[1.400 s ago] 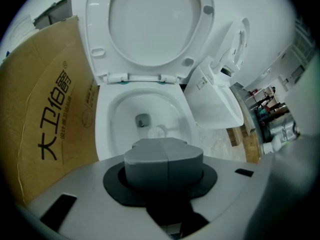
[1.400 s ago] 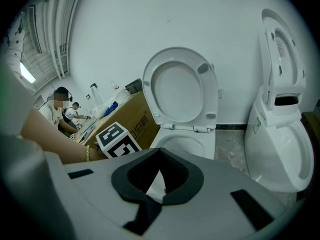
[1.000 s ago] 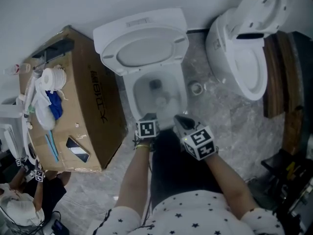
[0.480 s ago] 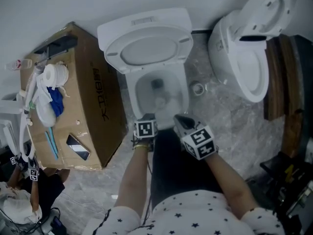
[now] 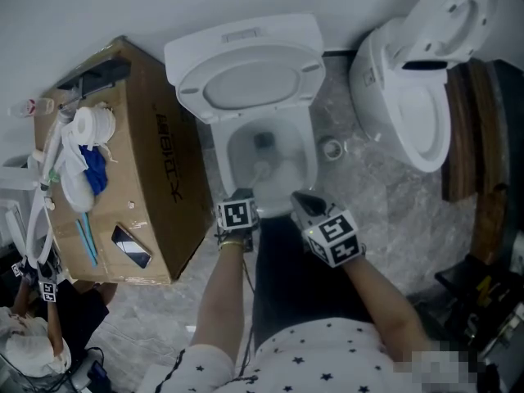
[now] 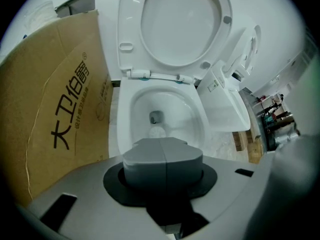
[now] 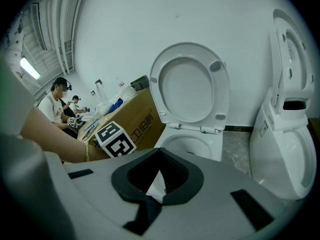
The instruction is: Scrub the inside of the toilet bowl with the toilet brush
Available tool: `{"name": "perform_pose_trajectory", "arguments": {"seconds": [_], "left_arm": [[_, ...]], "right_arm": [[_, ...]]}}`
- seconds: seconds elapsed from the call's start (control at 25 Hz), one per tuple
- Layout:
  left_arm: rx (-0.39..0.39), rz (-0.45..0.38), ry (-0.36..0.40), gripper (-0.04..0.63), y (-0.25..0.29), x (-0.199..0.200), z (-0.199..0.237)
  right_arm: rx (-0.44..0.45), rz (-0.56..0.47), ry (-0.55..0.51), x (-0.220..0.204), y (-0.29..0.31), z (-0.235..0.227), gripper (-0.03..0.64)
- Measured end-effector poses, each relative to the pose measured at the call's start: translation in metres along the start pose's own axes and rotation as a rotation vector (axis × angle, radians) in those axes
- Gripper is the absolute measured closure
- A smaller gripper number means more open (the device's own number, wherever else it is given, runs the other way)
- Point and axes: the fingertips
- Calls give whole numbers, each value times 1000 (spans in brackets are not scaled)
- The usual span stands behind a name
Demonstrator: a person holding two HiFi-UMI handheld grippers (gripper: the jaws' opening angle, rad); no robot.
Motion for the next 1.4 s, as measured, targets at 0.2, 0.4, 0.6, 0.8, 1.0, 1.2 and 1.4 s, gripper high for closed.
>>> {"name": "perform_pose_trajectory", "arguments": {"seconds": [0.2,0.4,0.6,0.8,1.0,1.2,1.4], "left_arm": [[17,-8,6,448,0,4,8],[6,-8,-8,448,1,7,9],[23,-16,-5,448,2,16,16],[32,-30,-1,448,4,28,20],[38,-35,6,448,6,40,23],[42,-41,11,448,9,51,26],[44,-31,8,448,12,57,26]], "right_arm": [[1,5,5,0,1,1,611],[-1,-1,5,2,3,-1,611],[-4,6,14,2,3,-2,611],[-3,6,17,2,4,-5,611],[-2,19,37,5,4,-6,611],[-12,12,38,6,6,-14,611],[-19,15,40,7,6,-19,611]]}}
Point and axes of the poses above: the fingertips, and each gripper's own axes: y forward along the fingers, z to its left, x out of its top, and after that the axes turned 7 degrees about y, right-handed
